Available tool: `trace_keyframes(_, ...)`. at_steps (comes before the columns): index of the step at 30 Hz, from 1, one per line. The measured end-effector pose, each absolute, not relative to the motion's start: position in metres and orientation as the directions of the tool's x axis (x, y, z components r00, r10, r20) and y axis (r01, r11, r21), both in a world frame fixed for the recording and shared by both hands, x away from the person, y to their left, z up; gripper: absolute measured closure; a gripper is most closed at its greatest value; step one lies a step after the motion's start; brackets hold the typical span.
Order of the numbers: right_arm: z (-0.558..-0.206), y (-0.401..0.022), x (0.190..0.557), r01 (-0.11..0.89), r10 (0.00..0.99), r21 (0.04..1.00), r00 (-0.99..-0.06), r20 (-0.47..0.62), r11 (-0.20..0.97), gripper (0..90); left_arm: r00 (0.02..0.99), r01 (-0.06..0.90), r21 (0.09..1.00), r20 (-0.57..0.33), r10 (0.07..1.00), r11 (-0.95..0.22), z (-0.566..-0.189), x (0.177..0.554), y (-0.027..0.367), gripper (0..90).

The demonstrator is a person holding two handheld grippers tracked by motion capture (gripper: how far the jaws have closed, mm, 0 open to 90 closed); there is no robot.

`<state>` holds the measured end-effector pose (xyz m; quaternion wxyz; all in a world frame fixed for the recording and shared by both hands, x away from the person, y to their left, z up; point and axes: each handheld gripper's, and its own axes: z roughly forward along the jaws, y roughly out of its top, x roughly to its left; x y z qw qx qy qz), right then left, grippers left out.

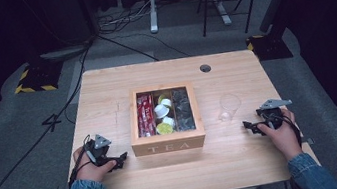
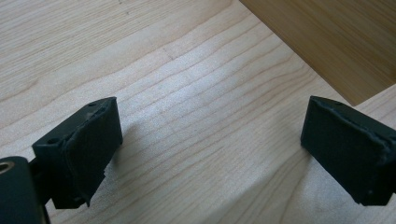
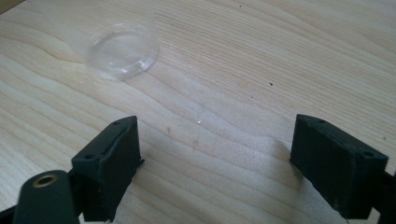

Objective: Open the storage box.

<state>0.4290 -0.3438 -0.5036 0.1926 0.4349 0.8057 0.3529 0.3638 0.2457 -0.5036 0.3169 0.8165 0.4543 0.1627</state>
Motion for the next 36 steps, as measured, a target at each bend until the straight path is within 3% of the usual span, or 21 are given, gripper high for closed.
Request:
trace_keyframes(3,-0.504,-0.344,0.428,0.566,0.838,0.737,-0.545,-0.002,0.37,15.7,0.536,0.644,0.659,-0.026,0.844,-0.389,-0.501,0.363,0.245,10.3)
trace_keyframes(5,-0.504,-0.344,0.428,0.566,0.838,0.737,-0.545,-0.002,0.37,15.7,0.547,0.628,0.671,-0.018,0.837,-0.396,-0.495,0.362,0.246,24.3)
trace_keyframes(7,-0.504,-0.344,0.428,0.566,0.838,0.737,-0.545,-0.002,0.37,15.7,0.526,0.63,0.682,-0.023,0.85,-0.371,-0.488,0.361,0.245,17.7)
trace_keyframes(17,-0.504,-0.344,0.428,0.565,0.837,0.738,-0.547,-0.002,0.37,15.7,0.527,0.56,0.765,-0.033,0.849,-0.318,-0.454,0.356,0.24,21.2)
trace_keyframes(28,-0.504,-0.345,0.426,0.561,0.833,0.737,-0.553,-0.004,0.376,15.7,0.608,0.473,0.833,-0.073,0.791,-0.287,-0.425,0.345,0.213,27.3)
trace_keyframes(36,-0.504,-0.345,0.426,0.56,0.832,0.737,-0.554,-0.004,0.377,15.7,0.657,0.483,0.821,-0.11,0.746,-0.304,-0.426,0.34,0.19,21.7)
